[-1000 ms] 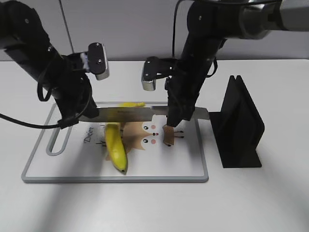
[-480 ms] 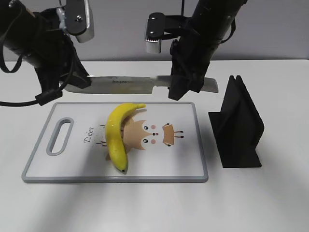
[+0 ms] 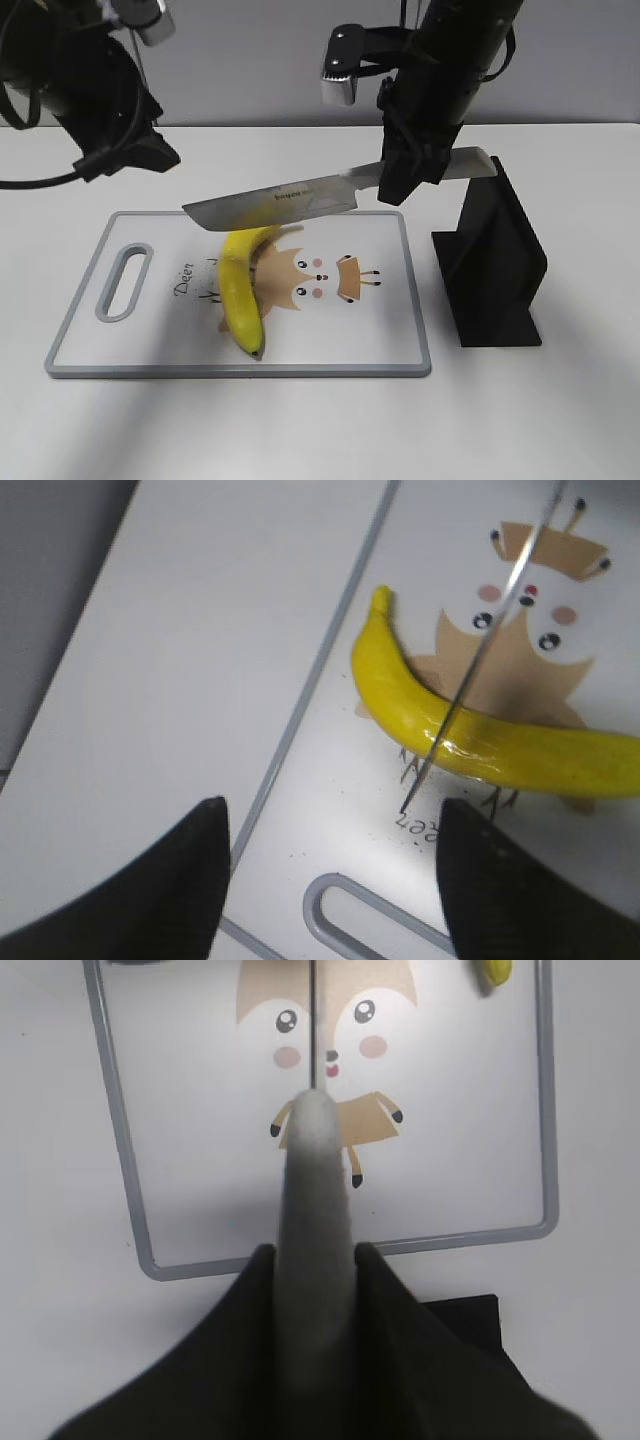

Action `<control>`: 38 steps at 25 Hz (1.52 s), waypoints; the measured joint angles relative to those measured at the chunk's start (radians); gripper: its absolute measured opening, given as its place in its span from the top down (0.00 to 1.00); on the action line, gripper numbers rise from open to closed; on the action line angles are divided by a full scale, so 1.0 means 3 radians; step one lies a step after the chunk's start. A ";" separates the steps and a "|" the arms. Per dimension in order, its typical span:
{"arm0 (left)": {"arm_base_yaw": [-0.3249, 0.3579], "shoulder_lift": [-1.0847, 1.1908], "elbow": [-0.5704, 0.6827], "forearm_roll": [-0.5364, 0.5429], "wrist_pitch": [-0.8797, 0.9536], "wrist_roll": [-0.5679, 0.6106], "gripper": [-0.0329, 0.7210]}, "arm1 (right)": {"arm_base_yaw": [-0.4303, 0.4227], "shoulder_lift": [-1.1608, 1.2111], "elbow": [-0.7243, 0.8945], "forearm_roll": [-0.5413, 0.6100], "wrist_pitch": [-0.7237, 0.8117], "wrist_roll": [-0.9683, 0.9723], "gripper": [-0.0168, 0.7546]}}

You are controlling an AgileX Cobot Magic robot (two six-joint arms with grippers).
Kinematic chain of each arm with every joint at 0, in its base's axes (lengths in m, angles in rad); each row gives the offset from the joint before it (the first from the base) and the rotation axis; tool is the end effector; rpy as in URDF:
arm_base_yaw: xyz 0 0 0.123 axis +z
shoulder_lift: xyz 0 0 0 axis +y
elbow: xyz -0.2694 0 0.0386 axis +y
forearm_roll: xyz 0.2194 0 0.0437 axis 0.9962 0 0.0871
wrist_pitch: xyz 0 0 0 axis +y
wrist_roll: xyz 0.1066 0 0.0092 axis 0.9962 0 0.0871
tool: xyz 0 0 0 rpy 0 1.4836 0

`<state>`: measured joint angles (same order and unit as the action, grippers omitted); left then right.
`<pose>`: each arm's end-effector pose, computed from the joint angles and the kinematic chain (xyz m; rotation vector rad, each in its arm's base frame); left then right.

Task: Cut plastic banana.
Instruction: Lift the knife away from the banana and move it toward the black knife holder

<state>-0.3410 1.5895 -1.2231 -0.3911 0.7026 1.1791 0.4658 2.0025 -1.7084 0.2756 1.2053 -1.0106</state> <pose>0.2974 -0.1335 0.2698 1.4942 1.9729 -0.0870 0.3344 0.1986 0.2278 -1.8675 2.2219 0.3108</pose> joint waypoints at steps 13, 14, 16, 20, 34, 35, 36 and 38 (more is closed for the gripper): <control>0.0405 -0.0440 -0.0114 0.0573 0.0481 -0.1985 0.17 | 0.0000 -0.0567 0.0003 -0.0303 0.0035 0.1603 0.76; 0.0422 -0.0484 -0.0114 0.0708 0.0575 -0.2137 0.17 | -0.0001 -0.0607 0.0007 -0.0372 0.0035 0.1850 0.76; 0.0437 -0.0578 -0.0114 0.0940 0.0765 -0.2384 0.17 | -0.0001 -0.0682 0.0018 -0.0511 0.0041 0.2275 0.76; 0.0445 -0.0757 -0.0098 0.1139 0.1173 -0.2662 0.17 | -0.0001 -0.0933 0.0215 -0.0780 -0.0017 0.2881 0.76; 0.0447 -0.2165 0.0884 0.1166 0.1282 -0.3116 0.18 | -0.0001 -0.2042 0.2010 -0.1165 -0.1101 0.4610 0.76; 0.0447 -0.2316 0.0977 0.1166 0.1269 -0.3128 0.18 | -0.0001 -0.2055 0.2086 -0.1184 -0.1158 0.4686 0.76; 0.0447 -0.2499 0.1093 0.1166 0.1269 -0.3130 0.18 | -0.0001 -0.2062 0.2144 -0.1196 -0.1225 0.4760 0.76; 0.0447 -0.2778 0.1272 0.1166 0.1262 -0.3139 0.18 | -0.0001 -0.2065 0.2252 -0.1221 -0.1336 0.4875 0.76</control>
<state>-0.2068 0.7562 -0.8416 -0.0413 1.0812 0.2373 0.4654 1.3830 -1.0327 -0.0908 0.8043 0.4517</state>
